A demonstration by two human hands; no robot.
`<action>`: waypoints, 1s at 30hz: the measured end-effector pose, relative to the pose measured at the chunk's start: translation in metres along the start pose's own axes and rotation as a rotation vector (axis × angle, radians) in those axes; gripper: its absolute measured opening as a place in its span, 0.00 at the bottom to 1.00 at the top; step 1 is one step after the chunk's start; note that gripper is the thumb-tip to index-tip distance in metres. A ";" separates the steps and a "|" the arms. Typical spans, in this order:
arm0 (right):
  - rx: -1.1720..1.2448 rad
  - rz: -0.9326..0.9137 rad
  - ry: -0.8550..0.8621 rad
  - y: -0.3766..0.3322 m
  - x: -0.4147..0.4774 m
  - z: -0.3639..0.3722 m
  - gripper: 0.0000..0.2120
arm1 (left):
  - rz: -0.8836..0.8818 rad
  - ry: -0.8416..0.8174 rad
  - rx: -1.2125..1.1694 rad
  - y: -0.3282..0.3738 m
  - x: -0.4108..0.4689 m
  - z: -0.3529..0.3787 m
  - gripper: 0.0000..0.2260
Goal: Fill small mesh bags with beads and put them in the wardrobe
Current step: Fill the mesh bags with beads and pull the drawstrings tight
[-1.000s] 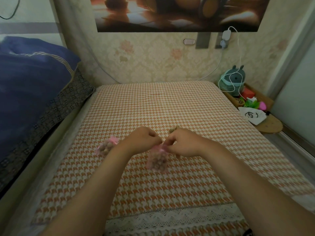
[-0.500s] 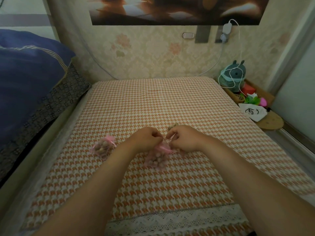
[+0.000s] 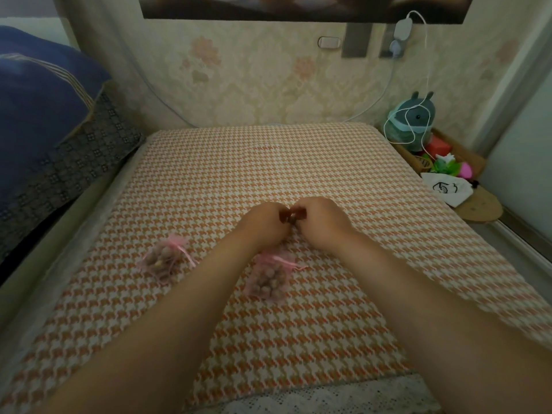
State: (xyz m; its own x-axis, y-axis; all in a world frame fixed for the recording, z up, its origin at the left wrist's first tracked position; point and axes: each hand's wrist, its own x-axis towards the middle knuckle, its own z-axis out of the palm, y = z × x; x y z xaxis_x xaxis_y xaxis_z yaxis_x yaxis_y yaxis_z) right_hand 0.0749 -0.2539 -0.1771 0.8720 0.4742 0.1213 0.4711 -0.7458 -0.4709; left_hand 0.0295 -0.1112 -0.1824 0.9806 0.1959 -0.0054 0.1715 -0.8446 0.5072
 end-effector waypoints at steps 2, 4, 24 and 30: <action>0.001 0.001 0.002 0.000 0.002 0.003 0.13 | -0.015 0.021 0.018 0.001 0.003 0.001 0.10; 0.006 0.012 0.014 0.001 0.001 0.005 0.13 | -0.020 0.057 0.029 0.002 0.004 0.004 0.07; 0.409 -0.030 0.034 -0.005 -0.021 -0.010 0.11 | -0.047 0.125 -0.481 -0.001 -0.026 -0.018 0.07; 0.358 -0.016 -0.111 -0.014 -0.036 -0.012 0.07 | 0.007 -0.007 -0.191 -0.010 -0.052 -0.029 0.06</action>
State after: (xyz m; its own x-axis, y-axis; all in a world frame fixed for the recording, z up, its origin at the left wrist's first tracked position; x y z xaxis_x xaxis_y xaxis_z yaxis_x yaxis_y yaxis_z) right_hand 0.0387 -0.2660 -0.1647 0.8361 0.5467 0.0454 0.3913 -0.5363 -0.7478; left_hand -0.0261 -0.0987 -0.1623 0.9825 0.1863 -0.0066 0.1441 -0.7362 0.6613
